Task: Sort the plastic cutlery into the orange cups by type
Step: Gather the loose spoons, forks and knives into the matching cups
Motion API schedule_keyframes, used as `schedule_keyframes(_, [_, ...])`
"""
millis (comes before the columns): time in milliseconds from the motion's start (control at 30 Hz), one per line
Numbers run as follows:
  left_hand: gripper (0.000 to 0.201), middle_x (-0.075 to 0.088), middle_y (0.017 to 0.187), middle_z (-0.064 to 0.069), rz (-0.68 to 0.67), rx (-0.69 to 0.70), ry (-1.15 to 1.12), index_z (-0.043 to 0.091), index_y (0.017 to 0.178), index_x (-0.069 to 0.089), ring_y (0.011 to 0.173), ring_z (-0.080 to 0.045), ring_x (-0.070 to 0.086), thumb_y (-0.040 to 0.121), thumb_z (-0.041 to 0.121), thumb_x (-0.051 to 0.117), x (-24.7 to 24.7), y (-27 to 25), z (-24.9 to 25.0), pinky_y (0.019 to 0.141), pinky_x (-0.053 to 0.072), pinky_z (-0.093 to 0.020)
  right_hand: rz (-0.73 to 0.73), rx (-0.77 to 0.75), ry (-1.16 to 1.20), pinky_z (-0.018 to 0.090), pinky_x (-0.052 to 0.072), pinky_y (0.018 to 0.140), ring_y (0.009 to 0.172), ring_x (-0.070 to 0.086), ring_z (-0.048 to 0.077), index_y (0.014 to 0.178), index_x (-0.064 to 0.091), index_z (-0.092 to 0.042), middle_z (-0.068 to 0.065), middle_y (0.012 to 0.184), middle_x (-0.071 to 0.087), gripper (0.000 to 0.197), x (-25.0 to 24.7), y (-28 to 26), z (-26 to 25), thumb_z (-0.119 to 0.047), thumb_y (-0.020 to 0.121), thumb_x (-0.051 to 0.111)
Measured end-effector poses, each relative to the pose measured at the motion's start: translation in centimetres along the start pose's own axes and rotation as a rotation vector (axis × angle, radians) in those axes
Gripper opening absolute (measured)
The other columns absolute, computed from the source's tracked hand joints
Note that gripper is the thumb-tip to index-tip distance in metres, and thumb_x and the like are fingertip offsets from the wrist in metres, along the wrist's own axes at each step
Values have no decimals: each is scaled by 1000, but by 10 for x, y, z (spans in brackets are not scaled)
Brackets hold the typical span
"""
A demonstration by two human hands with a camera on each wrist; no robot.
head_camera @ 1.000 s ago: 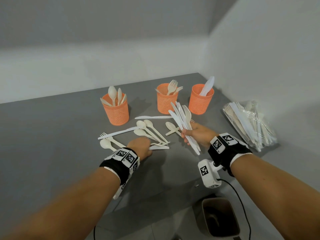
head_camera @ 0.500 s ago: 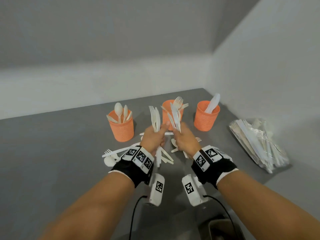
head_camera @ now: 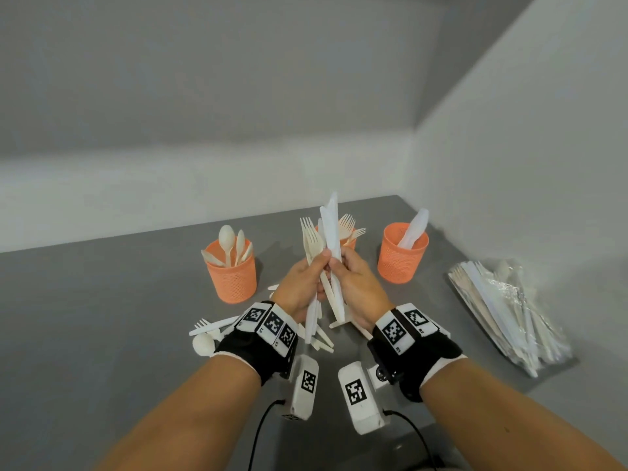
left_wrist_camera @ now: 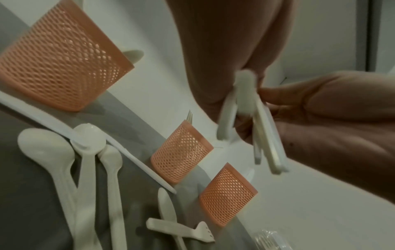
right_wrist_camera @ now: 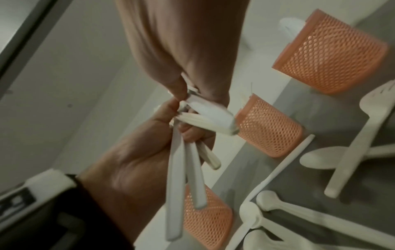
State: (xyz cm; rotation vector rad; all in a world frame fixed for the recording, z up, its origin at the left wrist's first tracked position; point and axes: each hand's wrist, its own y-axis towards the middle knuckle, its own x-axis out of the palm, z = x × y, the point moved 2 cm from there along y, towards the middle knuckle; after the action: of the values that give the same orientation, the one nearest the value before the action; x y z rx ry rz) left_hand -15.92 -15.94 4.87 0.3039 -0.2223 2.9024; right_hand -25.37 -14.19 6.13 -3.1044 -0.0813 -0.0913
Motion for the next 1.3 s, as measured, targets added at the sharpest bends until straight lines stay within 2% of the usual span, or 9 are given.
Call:
schedule_keyframes(167, [27, 50, 57, 1, -62, -24, -117, 9, 87, 59, 48, -11, 48, 97, 24, 39, 2, 6, 3, 46, 42, -21, 33, 28, 119, 36, 54, 67, 71, 60, 21, 113, 52, -5, 18, 87, 60, 24, -12, 6, 1, -14, 98, 37])
schedule_keyframes(233, [25, 54, 62, -4, -99, -58, -184, 7, 84, 54, 49, -15, 53, 96, 17, 35, 2, 5, 7, 48, 48, -23, 24, 20, 203, 26, 45, 52, 54, 52, 12, 103, 55, -10, 9, 69, 56, 18, -19, 7, -3, -17, 97, 39])
schedule_keyframes(333, [27, 47, 66, -2, -152, -132, -263, 7, 90, 55, 40, -9, 39, 95, 16, 29, 3, 2, 7, 38, 31, -18, 46, -23, 133, 15, 30, 35, 39, 47, 3, 97, 55, -12, -10, 51, 54, 16, -28, 12, -8, -27, 94, 51])
schedule_keyframes(500, [25, 45, 63, -3, -166, -134, -178, 6, 90, 51, 42, -9, 35, 95, 15, 28, 11, 4, 2, 39, 28, -18, 71, -31, 66, 14, 35, 35, 51, 53, 21, 101, 59, -6, 7, 64, 52, 24, -35, 19, -11, -24, 86, 64])
schedule_keyframes(700, [20, 53, 68, -7, -167, -28, -58, 4, 94, 55, 44, -8, 44, 98, 17, 39, 20, 6, 1, 40, 37, -19, 44, 4, 53, 27, 48, 43, 40, 50, 19, 88, 59, -2, 4, 53, 58, 14, -37, 25, -8, -16, 89, 60])
schedule_keyframes(867, [37, 64, 75, -8, -130, -74, -10, 5, 84, 63, 57, -13, 61, 97, 31, 40, 18, 8, 2, 52, 53, -23, 67, 4, -10, 21, 45, 48, 49, 55, 10, 94, 59, -10, 5, 66, 58, 11, -46, 36, -5, -20, 93, 53])
schedule_keyframes(1000, [33, 61, 86, -9, -4, -55, -58, 6, 90, 58, 76, -21, 62, 99, 28, 35, 10, 15, 3, 65, 56, -29, 213, -21, 21, 19, 35, 41, 47, 41, 8, 85, 51, -18, -1, 60, 45, 14, -71, 49, -18, -23, 97, 45])
schedule_keyframes(1133, [31, 52, 74, -4, 79, -31, -77, 10, 94, 55, 53, -10, 54, 100, 30, 32, 0, 20, 7, 56, 50, -26, 485, -196, -131, 40, 51, 82, 85, 60, 23, 103, 57, -18, 4, 87, 62, 18, -115, 78, -50, -31, 94, 47])
schedule_keyframes(1300, [26, 42, 62, -1, 109, 11, -59, 14, 97, 55, 43, -7, 35, 101, 27, 32, -1, 23, 11, 49, 38, -23, 547, -412, -489, 35, 38, 104, 119, 50, 28, 129, 47, 2, 20, 127, 55, 41, -146, 115, -66, -24, 97, 43])
